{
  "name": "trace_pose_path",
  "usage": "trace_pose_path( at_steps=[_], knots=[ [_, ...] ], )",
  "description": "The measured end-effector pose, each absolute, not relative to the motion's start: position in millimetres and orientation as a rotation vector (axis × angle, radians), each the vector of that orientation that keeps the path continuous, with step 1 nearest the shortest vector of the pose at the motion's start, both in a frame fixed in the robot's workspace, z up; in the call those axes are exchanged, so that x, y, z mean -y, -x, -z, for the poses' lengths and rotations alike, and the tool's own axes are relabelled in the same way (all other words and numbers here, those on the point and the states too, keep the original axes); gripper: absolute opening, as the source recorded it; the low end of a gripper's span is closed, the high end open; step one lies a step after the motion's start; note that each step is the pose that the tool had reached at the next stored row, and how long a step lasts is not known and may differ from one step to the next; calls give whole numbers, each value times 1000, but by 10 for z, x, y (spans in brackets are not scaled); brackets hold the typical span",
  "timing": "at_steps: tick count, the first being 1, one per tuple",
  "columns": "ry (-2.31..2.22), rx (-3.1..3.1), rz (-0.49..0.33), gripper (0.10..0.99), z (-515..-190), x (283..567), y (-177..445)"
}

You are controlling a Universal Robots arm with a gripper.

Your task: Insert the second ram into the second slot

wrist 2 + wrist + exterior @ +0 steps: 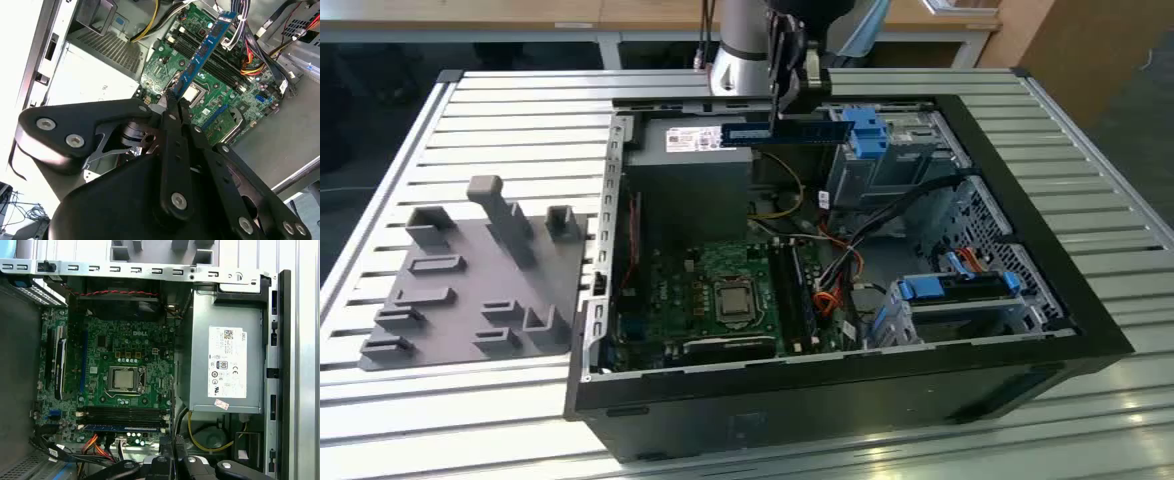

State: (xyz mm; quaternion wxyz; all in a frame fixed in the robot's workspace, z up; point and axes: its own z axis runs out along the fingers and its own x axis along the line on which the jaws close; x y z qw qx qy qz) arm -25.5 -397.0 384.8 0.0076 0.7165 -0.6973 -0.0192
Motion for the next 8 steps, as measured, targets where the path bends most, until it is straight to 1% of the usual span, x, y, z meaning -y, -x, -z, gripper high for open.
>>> trace_pose_path(
  at_steps=[8],
  knots=[
    [-2239,2180,59,137,-3848,3987,255]
  ],
)
